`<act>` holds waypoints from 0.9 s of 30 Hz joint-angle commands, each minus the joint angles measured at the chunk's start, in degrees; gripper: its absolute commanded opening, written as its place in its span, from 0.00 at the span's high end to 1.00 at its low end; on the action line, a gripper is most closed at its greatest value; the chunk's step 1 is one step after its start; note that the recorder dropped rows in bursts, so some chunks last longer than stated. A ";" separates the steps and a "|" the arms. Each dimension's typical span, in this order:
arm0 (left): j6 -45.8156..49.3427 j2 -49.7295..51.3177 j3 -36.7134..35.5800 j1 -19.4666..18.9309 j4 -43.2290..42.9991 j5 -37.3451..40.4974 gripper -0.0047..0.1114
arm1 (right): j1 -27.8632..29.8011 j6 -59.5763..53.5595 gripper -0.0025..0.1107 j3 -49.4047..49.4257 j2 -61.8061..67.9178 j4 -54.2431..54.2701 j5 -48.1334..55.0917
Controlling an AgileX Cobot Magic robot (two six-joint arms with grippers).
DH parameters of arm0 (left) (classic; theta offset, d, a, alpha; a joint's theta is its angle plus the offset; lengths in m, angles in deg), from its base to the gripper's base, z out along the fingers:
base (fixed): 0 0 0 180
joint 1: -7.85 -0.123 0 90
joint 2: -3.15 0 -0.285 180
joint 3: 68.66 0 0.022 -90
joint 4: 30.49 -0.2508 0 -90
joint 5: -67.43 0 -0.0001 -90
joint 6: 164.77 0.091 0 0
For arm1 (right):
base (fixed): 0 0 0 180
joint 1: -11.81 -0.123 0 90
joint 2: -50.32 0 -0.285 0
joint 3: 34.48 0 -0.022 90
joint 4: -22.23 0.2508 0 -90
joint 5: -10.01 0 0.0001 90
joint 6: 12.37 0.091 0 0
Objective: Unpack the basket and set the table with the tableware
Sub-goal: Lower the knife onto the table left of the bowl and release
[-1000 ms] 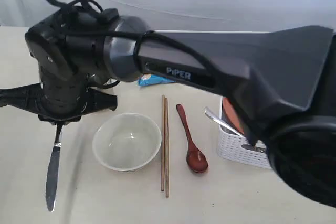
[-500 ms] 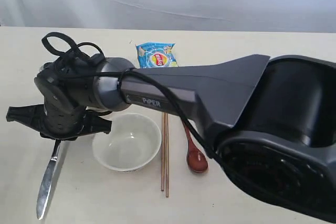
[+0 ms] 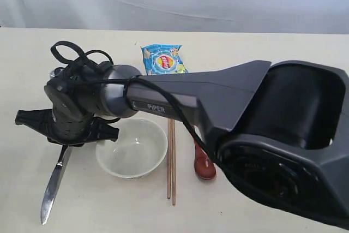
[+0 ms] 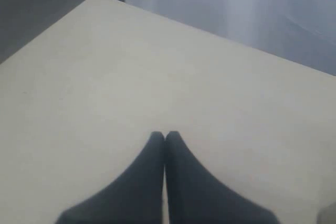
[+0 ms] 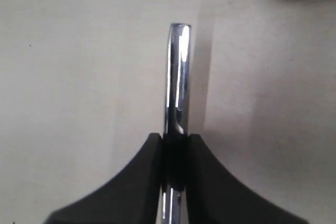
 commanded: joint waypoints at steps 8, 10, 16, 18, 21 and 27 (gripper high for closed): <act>-0.46 -0.37 -0.11 -0.30 0.22 0.45 0.96 | 0.44 -1.74 0.98 -0.23 0.45 -0.40 -1.40; -0.46 -0.37 -0.11 -0.30 0.22 0.45 0.96 | 0.44 -1.74 0.98 -0.23 0.70 -0.40 -1.48; -0.29 -0.37 -0.11 -0.30 0.22 0.45 0.96 | 0.44 -1.20 0.98 -0.23 1.43 -0.40 -2.52; -0.29 -0.37 -0.11 -0.30 0.22 0.45 0.96 | 0.44 -1.20 0.98 -0.23 1.43 -0.40 -2.85; -0.29 -0.37 -0.11 -0.30 0.22 0.45 0.96 | 0.44 -1.20 0.98 -0.23 1.43 -0.40 -3.38; -0.32 -0.37 -0.11 -0.30 -0.01 0.45 0.96 | 0.44 -1.46 0.79 -0.23 1.43 -0.40 -3.54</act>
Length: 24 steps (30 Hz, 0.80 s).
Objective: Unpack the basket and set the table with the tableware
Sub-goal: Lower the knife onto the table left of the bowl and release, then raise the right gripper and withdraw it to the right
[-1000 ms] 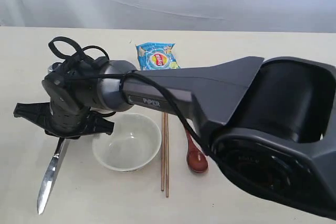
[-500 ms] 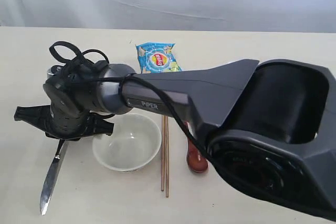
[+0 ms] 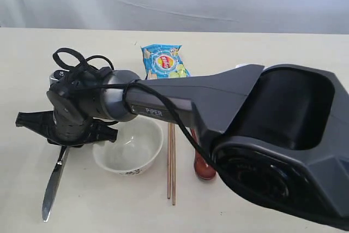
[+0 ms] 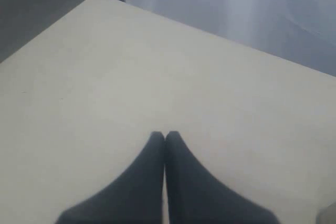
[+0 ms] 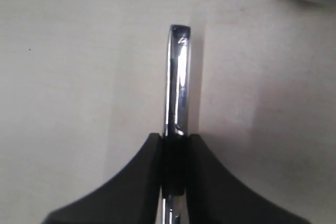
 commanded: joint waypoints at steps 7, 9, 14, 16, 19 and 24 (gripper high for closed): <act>-0.09 -0.37 -0.11 -0.30 -0.01 0.45 0.96 | 0.30 1.73 0.57 -0.23 -0.21 -1.03 -0.62; -0.09 -0.37 -0.11 -0.30 -0.01 0.45 0.96 | 0.30 1.73 0.57 -0.23 -0.56 -1.03 -0.87; 0.01 -0.37 -0.11 -0.30 0.00 0.45 0.96 | 0.30 0.19 0.57 -0.23 -4.55 -1.14 -1.43; 0.15 -0.37 -0.11 -0.30 0.00 0.45 0.96 | 0.30 -2.92 0.57 -0.23 -6.29 -1.14 -0.97; 0.15 -0.37 -0.11 -0.30 0.00 0.45 0.96 | 0.30 -6.77 0.57 -0.23 -8.79 -2.05 1.94; 0.15 -0.37 -0.11 -0.30 0.00 0.45 0.96 | 0.30 -16.54 0.57 -0.23 -14.38 -5.17 11.66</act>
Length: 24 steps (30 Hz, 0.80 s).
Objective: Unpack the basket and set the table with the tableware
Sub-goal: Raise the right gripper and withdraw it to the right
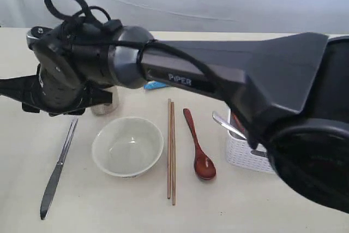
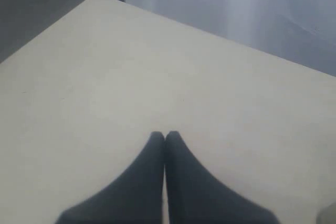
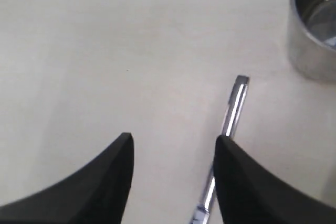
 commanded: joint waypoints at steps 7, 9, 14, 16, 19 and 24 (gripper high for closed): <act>0.15 -0.37 -0.11 -0.30 0.00 0.45 0.96 | 0.30 -14.73 0.57 0.04 -13.48 -18.51 27.69; 0.15 -0.37 -0.11 -0.30 0.00 0.45 0.96 | 0.44 -17.41 0.57 0.04 -15.75 -22.31 30.26; 0.15 -0.37 -0.11 -0.30 0.00 0.45 0.96 | 2.68 -23.48 0.57 4.52 -22.58 -24.22 30.26; 0.15 -0.37 -0.11 -0.30 0.00 0.45 0.96 | 5.08 -25.08 0.57 7.56 -26.21 -24.22 30.26; 0.15 -0.37 -0.11 -0.30 0.00 0.45 0.96 | 9.60 -26.88 0.57 13.01 -32.02 -23.87 30.26; 0.14 -0.37 -0.11 -0.30 0.00 -0.09 0.96 | 18.59 -40.34 0.57 25.76 -43.25 -13.17 26.94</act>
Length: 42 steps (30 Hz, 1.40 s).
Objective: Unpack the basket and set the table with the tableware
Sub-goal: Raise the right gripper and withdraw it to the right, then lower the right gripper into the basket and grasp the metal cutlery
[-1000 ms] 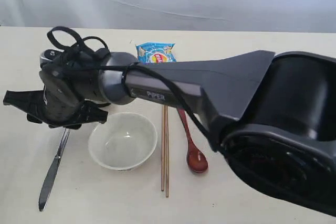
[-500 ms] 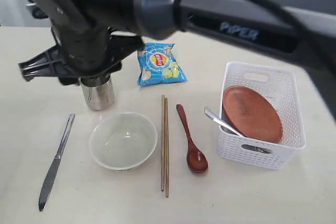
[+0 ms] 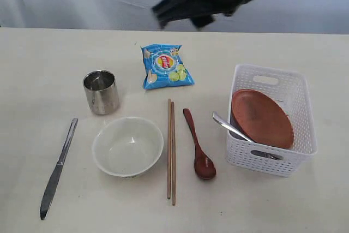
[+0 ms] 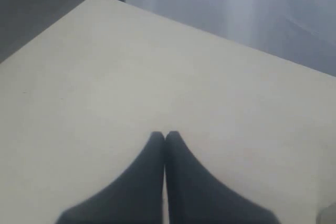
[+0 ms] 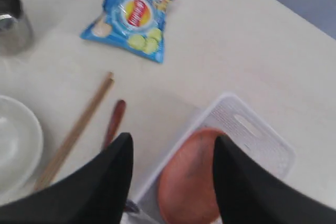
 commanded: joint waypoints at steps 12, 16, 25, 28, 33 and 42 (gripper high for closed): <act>0.14 -0.37 -0.11 -0.30 -0.20 -5.97 0.96 | 14.34 -61.13 0.46 35.66 -13.62 26.50 -20.39; 0.48 -0.37 -0.11 -0.30 -0.20 -5.84 0.96 | 14.34 -61.96 0.31 39.42 -12.00 26.51 -33.70; 1.48 -0.37 -0.11 -0.30 -0.20 -5.94 0.96 | 14.34 -61.96 0.48 39.92 -7.51 27.03 -39.99; 1.48 -0.37 -0.11 -0.30 -0.20 -5.94 0.96 | 14.34 -62.10 0.48 39.92 -5.37 27.03 -39.95; 1.48 -0.37 -0.11 -0.30 -0.20 -5.94 0.96 | 14.34 -62.10 0.48 39.92 -2.86 27.03 -39.95; 1.48 -0.37 -0.11 -0.30 -0.20 -5.94 0.96 | 14.34 -62.10 0.48 39.92 -0.37 27.03 -43.39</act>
